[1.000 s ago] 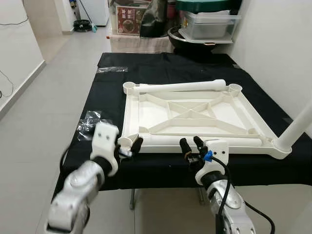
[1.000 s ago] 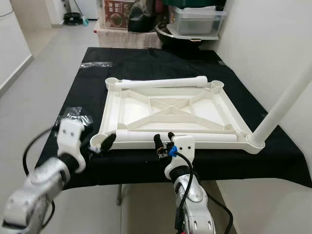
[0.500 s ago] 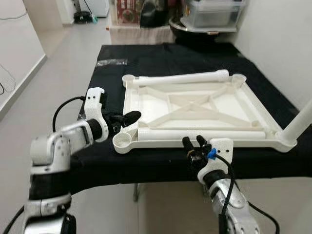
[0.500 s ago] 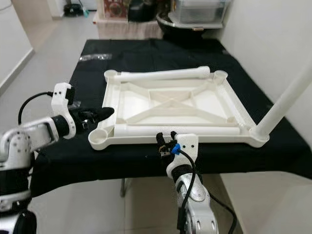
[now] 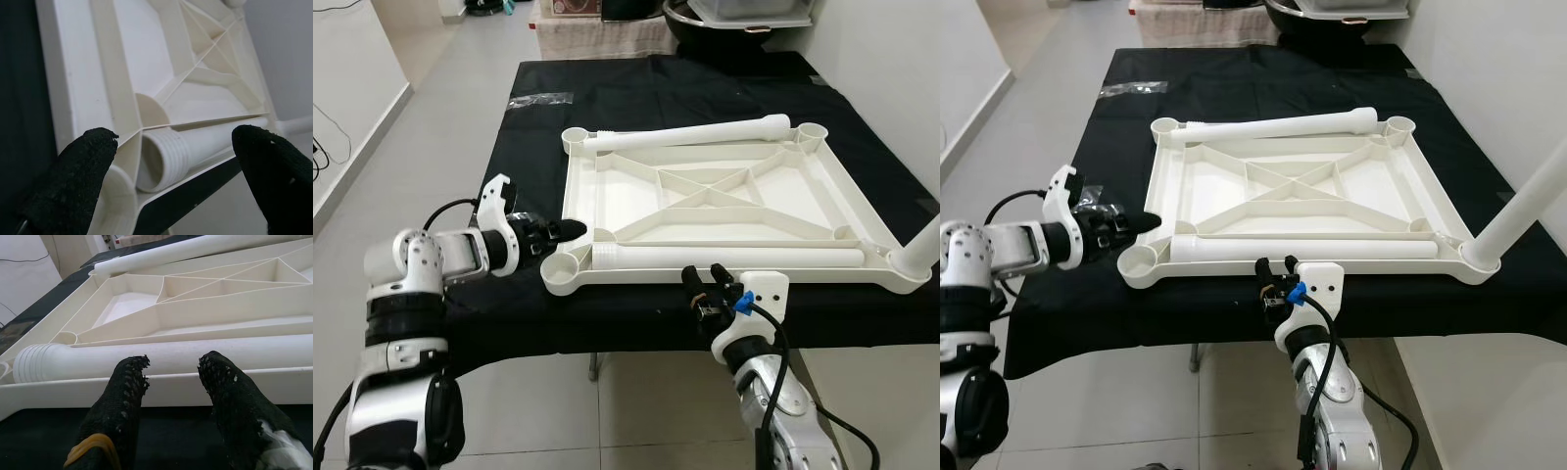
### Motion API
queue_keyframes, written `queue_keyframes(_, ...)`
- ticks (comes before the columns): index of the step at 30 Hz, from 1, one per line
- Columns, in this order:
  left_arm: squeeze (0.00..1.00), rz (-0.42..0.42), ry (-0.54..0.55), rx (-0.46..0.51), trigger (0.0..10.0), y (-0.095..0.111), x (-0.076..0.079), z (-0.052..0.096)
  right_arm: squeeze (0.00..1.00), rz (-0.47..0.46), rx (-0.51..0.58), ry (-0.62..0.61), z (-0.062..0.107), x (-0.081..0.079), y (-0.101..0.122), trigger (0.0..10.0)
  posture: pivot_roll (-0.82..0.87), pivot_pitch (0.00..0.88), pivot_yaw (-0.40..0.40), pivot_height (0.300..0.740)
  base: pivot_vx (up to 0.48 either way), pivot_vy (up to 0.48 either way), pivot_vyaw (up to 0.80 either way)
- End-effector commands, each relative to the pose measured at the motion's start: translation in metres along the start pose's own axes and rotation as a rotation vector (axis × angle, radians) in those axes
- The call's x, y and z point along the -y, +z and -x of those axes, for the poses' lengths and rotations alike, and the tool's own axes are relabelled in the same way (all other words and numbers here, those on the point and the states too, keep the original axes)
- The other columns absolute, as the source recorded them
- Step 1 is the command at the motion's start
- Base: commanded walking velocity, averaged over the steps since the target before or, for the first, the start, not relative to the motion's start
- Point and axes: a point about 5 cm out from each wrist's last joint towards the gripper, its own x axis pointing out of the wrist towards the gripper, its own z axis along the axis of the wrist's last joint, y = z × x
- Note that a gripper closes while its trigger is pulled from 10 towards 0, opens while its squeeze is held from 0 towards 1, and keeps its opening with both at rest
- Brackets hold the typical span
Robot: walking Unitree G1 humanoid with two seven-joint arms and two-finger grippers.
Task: Building children table
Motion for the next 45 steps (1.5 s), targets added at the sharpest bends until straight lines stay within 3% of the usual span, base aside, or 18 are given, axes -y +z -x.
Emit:
queue_keyframes(1,0.0,0.041,-0.038,-0.015,10.0,-0.001,0.001,-0.002,0.0,-0.058,-0.002,0.005,0.002,-0.007,-0.001,10.0,0.11,0.165,0.006,0.74,0.0,0.0,0.0)
queue_keyframes(9,0.0,0.095,-0.093,-0.032,10.0,0.005,0.008,-0.011,0.0,-0.061,-0.009,0.007,0.002,-0.008,-0.001,10.0,0.11,0.163,0.009,0.74,0.0,0.0,0.0)
queue_keyframes(17,0.0,0.157,-0.088,-0.101,10.0,-0.008,0.008,-0.023,0.0,-0.068,-0.008,0.005,0.002,-0.009,0.0,10.0,0.11,0.173,0.019,0.74,0.0,0.0,0.0)
queue_keyframes(30,0.0,0.173,-0.1,-0.15,10.0,-0.013,0.014,-0.036,0.0,-0.075,-0.007,0.001,0.002,-0.011,0.001,10.0,0.11,0.178,0.034,0.74,0.0,0.0,0.0)
queue_keyframes(45,0.0,0.185,-0.103,-0.184,10.0,-0.016,0.016,-0.037,0.0,-0.077,-0.012,-0.001,0.001,-0.012,0.0,10.0,0.12,0.175,0.031,0.74,0.0,0.0,0.0)
